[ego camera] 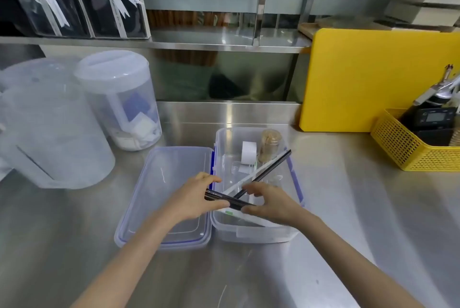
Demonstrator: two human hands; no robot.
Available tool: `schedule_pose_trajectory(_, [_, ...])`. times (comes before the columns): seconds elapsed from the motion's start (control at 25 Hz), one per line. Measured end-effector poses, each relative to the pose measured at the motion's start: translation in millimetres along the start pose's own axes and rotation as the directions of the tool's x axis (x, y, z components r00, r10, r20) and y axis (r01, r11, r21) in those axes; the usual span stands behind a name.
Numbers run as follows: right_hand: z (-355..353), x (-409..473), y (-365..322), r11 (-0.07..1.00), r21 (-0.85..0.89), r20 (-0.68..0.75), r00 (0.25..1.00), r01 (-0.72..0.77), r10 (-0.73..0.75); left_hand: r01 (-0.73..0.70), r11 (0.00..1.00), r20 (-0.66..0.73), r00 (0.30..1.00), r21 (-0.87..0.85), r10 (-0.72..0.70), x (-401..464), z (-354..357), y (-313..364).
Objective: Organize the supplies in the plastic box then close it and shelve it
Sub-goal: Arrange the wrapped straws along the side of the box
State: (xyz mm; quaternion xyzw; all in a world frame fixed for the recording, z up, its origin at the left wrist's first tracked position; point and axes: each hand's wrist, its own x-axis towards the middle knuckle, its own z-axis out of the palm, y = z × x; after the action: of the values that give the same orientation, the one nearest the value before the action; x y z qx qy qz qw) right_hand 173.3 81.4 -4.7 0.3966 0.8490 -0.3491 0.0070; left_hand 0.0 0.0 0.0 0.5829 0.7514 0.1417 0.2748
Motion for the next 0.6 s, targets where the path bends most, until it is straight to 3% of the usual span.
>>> schedule_pose_trajectory(0.2, [15.3,12.3,-2.8,0.999,-0.037,0.070,0.997,0.010,-0.007,-0.013,0.995,0.037,0.999,0.096,0.009,2.8,9.6,-7.4])
schedule_pose_trajectory(0.6, [29.7,19.9,-1.0,0.999,-0.040,0.052,0.999,0.008,-0.006,-0.069,0.996,-0.055,0.996,-0.062,0.066,4.9,9.3,-9.7])
